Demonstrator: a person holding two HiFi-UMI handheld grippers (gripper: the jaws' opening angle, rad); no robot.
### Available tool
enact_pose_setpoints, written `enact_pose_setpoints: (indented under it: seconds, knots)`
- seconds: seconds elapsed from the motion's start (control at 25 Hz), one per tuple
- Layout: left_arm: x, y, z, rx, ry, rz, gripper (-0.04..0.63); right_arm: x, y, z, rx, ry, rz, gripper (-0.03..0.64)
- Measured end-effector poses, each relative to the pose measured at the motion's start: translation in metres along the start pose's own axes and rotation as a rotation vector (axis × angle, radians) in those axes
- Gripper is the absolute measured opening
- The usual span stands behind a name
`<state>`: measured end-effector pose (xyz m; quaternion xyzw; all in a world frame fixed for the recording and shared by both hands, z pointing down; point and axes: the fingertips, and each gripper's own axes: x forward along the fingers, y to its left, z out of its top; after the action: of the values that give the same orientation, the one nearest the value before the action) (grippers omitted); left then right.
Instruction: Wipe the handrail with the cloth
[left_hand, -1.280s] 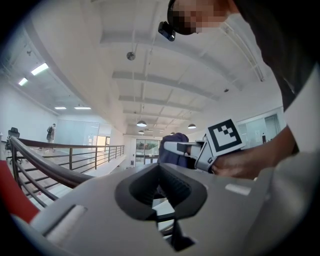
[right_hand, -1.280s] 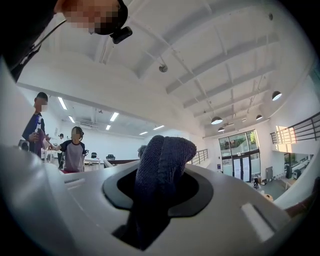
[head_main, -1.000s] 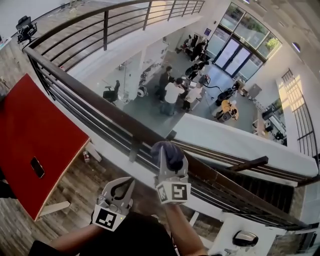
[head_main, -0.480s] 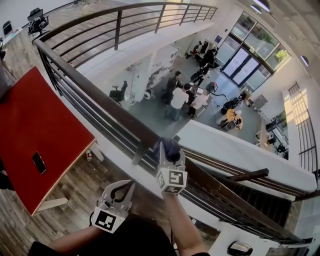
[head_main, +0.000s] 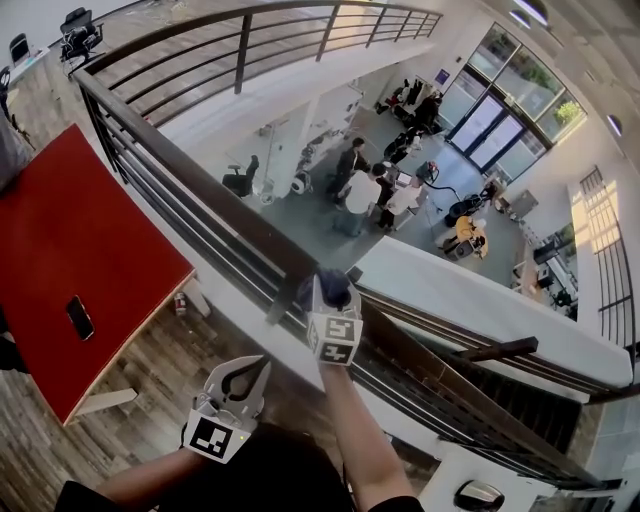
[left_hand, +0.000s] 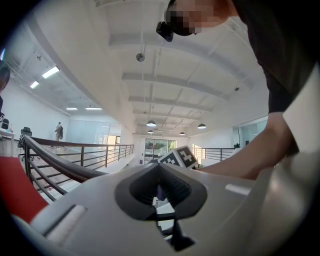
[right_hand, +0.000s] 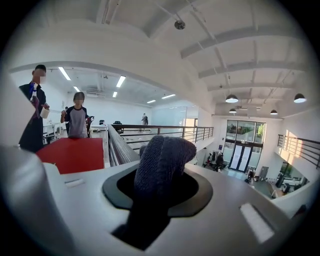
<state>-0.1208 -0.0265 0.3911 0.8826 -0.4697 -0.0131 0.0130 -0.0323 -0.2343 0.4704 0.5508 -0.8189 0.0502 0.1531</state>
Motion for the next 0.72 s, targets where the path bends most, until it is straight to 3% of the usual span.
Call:
enact_pose_setpoints:
  seconds: [0.16,0.44,0.72]
  knots:
    - [-0.002,0.001,0.0,0.008,0.012,-0.006,-0.002,0.003,-0.001,-0.005,-0.026,0.054,-0.025,0.127]
    - [-0.005,-0.007,-0.002,0.001,0.016,-0.027,-0.002,-0.009,-0.015,-0.01,0.046,0.07,-0.064,0.127]
    - [-0.004,-0.021,0.0,0.021,0.024,-0.062,-0.002,-0.023,-0.034,-0.016,0.03,0.102,-0.098,0.127]
